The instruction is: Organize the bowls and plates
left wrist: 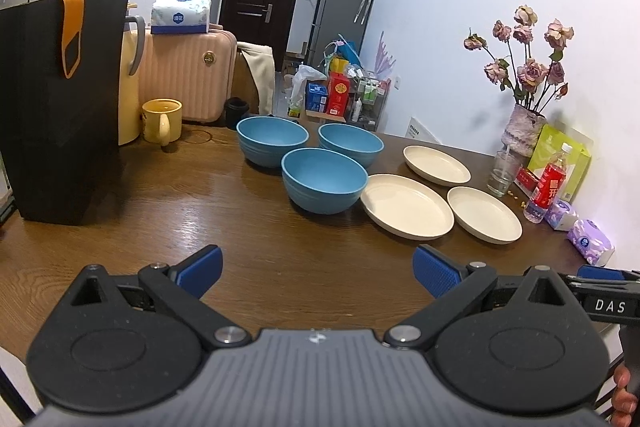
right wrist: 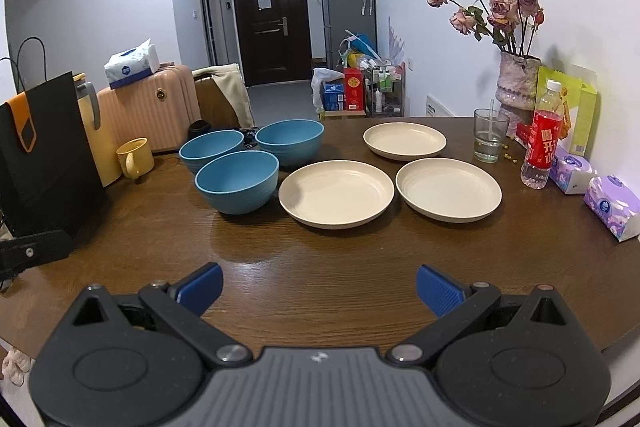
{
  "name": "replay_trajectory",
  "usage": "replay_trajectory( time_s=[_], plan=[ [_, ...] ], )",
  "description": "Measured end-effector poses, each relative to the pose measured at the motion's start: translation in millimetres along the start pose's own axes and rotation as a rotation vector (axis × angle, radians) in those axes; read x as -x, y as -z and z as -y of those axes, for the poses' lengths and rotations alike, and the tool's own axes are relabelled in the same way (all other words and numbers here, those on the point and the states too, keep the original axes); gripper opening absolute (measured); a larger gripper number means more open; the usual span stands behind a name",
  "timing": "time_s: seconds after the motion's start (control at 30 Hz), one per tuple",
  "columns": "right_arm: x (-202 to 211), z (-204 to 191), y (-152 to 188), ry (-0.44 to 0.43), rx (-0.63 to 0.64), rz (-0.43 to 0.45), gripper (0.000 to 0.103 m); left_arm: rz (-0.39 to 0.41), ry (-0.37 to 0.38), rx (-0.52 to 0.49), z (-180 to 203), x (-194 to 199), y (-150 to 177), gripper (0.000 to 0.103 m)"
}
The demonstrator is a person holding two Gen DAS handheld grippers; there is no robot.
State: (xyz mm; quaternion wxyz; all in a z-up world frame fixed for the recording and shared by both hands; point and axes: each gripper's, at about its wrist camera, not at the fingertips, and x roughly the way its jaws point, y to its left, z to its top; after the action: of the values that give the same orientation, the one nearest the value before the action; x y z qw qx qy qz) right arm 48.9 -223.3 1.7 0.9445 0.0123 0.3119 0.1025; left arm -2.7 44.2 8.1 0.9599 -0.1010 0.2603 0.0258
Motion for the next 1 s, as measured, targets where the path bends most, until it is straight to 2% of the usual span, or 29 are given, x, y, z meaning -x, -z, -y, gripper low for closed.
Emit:
replay_trajectory(
  time_s=[0.2,0.53,0.73,1.0],
  plan=[
    [-6.4,-18.4,-1.2,0.018,-0.011,-0.009,0.103,0.040,0.020,0.000,-18.9,-2.5,-2.5,0.103],
    [-9.3,-27.3,-6.5,0.060,-0.013,-0.014,0.103,0.009,0.108,0.068,-25.2,-18.2,-3.7,0.103],
    [-15.6,-17.8,-10.8,0.094,-0.018,-0.016,0.103,-0.023,0.104,0.049,-14.8,-28.1,-6.3,0.103],
    [-40.4,9.8,-28.6,0.078,-0.040,-0.024,0.103,-0.038,0.058,0.039,5.6,-45.2,-15.7,0.103]
  ],
)
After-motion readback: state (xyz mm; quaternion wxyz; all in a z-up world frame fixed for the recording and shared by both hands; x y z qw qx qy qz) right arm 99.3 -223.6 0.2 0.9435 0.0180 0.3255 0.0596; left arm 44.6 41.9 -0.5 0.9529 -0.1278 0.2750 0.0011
